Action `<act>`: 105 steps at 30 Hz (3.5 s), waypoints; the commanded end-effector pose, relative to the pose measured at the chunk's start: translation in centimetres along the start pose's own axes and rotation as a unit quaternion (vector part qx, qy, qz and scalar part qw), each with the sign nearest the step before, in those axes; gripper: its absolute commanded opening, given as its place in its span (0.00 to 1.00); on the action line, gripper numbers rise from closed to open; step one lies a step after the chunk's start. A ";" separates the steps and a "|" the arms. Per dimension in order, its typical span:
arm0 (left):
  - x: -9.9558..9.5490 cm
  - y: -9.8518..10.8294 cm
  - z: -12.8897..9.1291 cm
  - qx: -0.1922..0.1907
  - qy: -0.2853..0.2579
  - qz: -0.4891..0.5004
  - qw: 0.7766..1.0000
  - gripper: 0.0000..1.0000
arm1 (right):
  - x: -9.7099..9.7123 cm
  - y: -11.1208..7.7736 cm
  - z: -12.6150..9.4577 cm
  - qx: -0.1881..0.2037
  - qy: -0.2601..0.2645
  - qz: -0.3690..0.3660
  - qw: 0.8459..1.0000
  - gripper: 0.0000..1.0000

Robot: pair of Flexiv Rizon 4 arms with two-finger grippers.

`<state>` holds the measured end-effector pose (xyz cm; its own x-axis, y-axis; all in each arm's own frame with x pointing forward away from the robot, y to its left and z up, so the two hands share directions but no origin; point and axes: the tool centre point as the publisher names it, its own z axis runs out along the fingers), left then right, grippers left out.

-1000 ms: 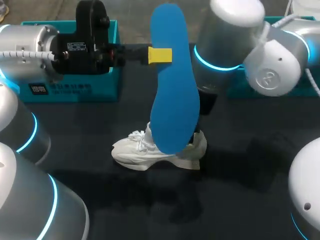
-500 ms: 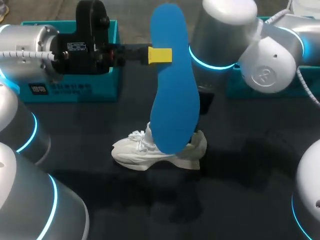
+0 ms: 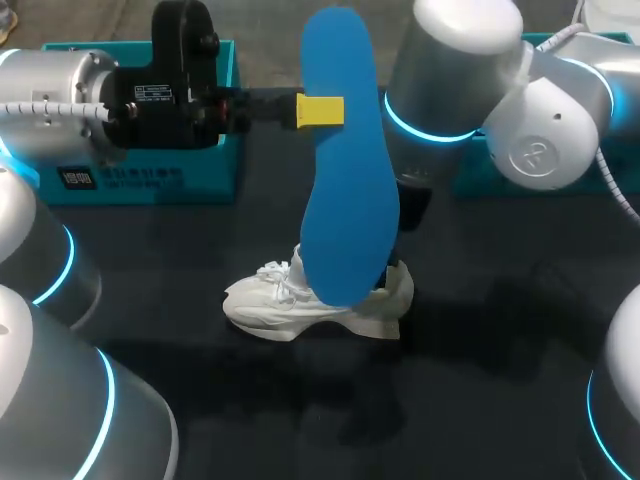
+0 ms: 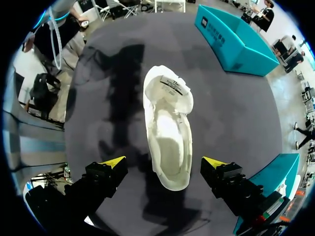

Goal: Take the shoe out of the shoebox, open the shoe tongue, remove and reinsert the insole, then place the shoe into the shoebox

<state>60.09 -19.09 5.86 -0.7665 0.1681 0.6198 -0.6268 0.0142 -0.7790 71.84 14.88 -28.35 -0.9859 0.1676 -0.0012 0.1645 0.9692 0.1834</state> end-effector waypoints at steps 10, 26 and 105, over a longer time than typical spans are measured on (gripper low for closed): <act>-0.1 0.1 0.1 0.001 0.001 0.000 1.000 0.00 | 0.1 -0.1 0.0 -0.001 -0.001 0.000 1.000 1.00; -0.1 0.1 0.1 0.001 0.001 0.000 1.000 0.00 | 0.1 -0.1 0.0 -0.001 -0.001 0.000 1.000 1.00; -0.1 0.1 0.1 0.001 0.001 0.000 1.000 0.00 | -3.7 2.2 10.1 -0.008 0.048 0.030 0.998 0.00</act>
<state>60.09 -19.09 5.86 -0.7665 0.1681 0.6199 -0.6269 0.0141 -0.7790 76.52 18.75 -38.21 -0.9729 0.2060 0.1054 0.2226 0.9576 0.1831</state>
